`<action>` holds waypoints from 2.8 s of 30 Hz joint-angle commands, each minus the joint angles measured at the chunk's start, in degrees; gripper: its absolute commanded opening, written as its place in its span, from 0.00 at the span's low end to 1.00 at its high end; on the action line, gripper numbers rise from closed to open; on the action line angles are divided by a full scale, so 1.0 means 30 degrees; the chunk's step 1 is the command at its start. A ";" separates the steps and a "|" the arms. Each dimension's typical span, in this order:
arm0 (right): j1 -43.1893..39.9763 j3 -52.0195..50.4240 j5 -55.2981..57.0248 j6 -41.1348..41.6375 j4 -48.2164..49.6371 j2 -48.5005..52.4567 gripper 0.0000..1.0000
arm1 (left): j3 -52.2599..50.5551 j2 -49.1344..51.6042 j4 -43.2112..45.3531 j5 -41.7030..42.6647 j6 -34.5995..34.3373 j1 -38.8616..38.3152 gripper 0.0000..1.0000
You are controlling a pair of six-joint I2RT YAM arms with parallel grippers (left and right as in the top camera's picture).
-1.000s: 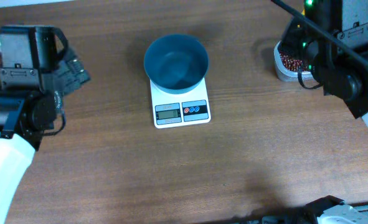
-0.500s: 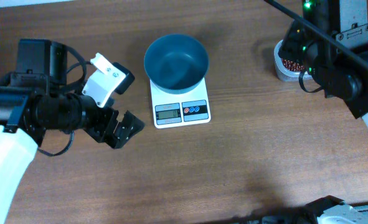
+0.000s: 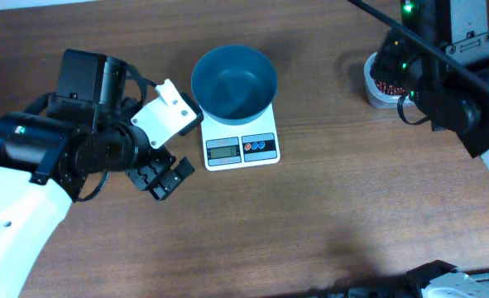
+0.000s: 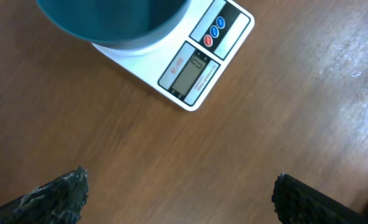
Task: Scoop item into bowl and weigh 50g on scale
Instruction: 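Lower the scoop into the red beans with the right gripper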
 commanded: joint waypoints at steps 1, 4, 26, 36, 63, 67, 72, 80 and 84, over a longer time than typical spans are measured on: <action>-0.0124 0.0284 0.0153 0.0102 0.0000 -0.0022 0.04 | 0.0503 -0.0080 0.0284 -0.0219 0.0284 -0.0058 0.99; -0.0124 0.0284 0.0153 0.0102 0.0000 -0.0022 0.04 | 0.0503 -0.0080 0.0270 -0.0153 0.0284 -0.0058 0.99; -0.0146 0.1260 -0.0415 -0.2849 -0.2652 -0.0073 0.04 | 0.0495 -0.0080 0.0262 -0.0168 0.0299 -0.0058 0.99; -0.0860 0.1253 0.0153 -0.4430 -0.2506 0.1690 0.04 | 0.0495 -0.0080 0.0262 -0.0160 0.0291 -0.0058 0.99; -0.6288 0.1253 -0.0066 -1.3588 0.2849 0.9610 0.04 | 0.0495 -0.0080 0.0262 -0.0168 0.0291 -0.0058 0.99; -0.6404 0.1180 -0.0911 -1.3573 0.2827 0.9683 0.04 | 0.0495 -0.0080 0.0262 -0.0168 0.0291 -0.0058 0.99; -0.6754 0.1180 -0.0911 -1.3573 0.2739 1.0812 0.04 | 0.0495 -0.0080 0.0262 -0.0160 0.0299 -0.0058 0.99; -0.6776 0.1180 -0.0911 -1.3559 0.2747 1.1118 0.04 | 0.0495 -0.0080 0.0262 -0.0160 0.0291 -0.0058 0.99; -0.6776 0.1180 -0.2113 -1.2786 0.2696 1.1774 0.04 | 0.0495 -0.0080 0.0262 -0.0168 0.0291 -0.0058 0.99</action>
